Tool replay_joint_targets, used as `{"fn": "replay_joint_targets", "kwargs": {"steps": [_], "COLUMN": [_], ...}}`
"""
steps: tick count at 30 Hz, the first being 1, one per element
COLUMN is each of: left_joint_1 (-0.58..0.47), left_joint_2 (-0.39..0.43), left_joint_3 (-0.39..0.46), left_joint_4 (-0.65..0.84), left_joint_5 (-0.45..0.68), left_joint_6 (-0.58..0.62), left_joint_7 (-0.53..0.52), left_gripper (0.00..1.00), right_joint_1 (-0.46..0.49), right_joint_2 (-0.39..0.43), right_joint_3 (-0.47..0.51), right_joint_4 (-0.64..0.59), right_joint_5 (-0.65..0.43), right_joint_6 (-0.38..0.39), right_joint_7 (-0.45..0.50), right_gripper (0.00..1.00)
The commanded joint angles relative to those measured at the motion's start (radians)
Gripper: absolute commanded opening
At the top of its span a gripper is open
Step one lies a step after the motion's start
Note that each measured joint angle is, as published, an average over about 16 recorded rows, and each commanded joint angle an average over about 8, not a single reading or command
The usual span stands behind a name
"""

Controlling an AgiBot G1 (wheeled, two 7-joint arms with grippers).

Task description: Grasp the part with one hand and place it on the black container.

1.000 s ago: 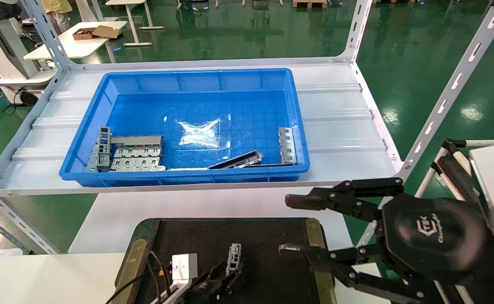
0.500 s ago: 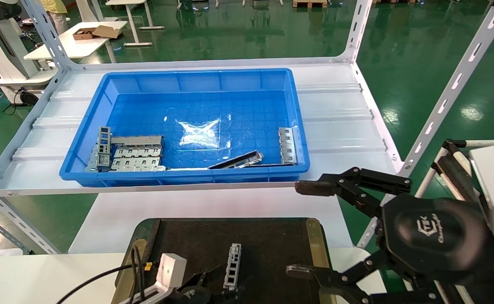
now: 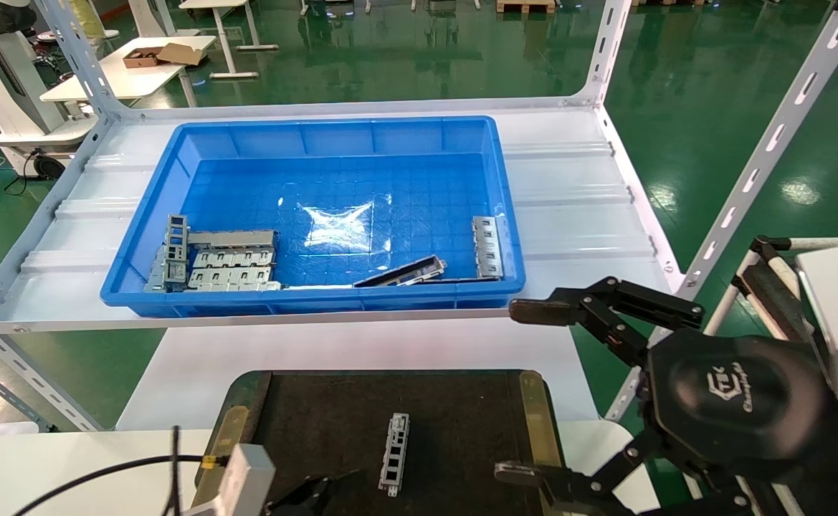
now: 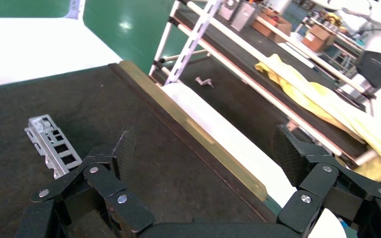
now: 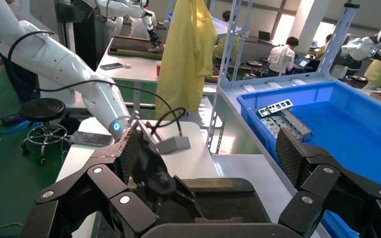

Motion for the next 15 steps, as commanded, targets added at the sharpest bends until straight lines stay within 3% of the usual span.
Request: {"fn": "replay_joint_targets", "kwargs": {"steps": [1, 15], "left_joint_1": [0.003, 0.032], "left_joint_2": [-0.023, -0.129], "left_joint_3": [-0.011, -0.067], "left_joint_4": [0.0, -0.003], "left_joint_5": [-0.009, -0.061], "left_joint_6": [0.04, 0.163], "left_joint_7": [0.011, 0.062], "left_gripper": [1.0, 1.0], "right_joint_1": [0.0, 0.0], "right_joint_2": [0.0, 0.0], "right_joint_3": [0.0, -0.001], "right_joint_4": [0.0, 0.0], "right_joint_5": [0.0, 0.001], "right_joint_6": [0.0, 0.0], "right_joint_7": [0.0, 0.0], "right_gripper": [1.0, 1.0]}}
